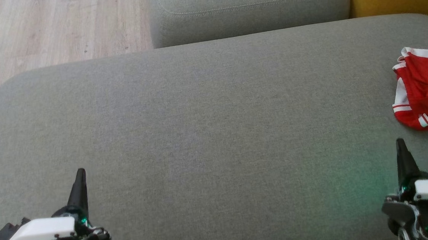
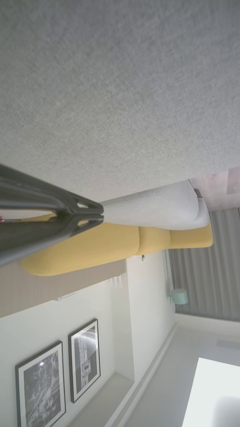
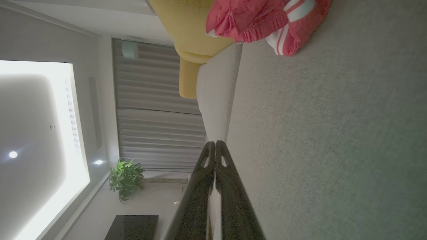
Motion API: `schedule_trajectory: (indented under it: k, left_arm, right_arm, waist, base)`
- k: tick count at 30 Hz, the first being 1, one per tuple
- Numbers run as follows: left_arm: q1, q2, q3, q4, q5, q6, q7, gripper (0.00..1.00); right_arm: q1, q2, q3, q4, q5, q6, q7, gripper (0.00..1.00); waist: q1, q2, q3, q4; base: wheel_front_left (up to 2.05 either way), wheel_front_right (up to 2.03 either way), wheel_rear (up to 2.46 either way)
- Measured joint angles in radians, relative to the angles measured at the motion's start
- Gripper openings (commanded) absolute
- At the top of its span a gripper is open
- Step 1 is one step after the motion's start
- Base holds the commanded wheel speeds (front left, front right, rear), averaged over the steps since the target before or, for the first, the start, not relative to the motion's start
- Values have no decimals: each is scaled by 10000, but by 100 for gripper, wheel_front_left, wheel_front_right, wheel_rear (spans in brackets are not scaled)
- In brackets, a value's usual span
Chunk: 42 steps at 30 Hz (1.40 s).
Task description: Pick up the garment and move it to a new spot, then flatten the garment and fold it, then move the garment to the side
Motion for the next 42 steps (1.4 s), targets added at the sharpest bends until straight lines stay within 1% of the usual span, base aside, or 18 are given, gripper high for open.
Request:
schedule_trajectory:
  k: [2, 12, 42]
  left_arm:
    - [-40, -2, 17, -27, -240, -71, 52, 0]
    - [-253, -8, 253, -77, -1244, -159, 265, 0]
    - [-259, -21, 291, -81, -1264, -159, 336, 0]
  right_arm:
    - [-123, -2, -12, -19, 238, 0, 52, 0]
    - [-271, -4, -52, -58, 1379, 0, 314, 0]
    - [-272, -4, -52, -58, 1379, 0, 314, 0]
  waist:
    - [0, 0, 5, -7]
    - [0, 0, 25, -35]
    - [0, 0, 25, -34]
  base:
    - [0, 0, 0]
    - [0, 0, 0]
    - [0, 0, 0]
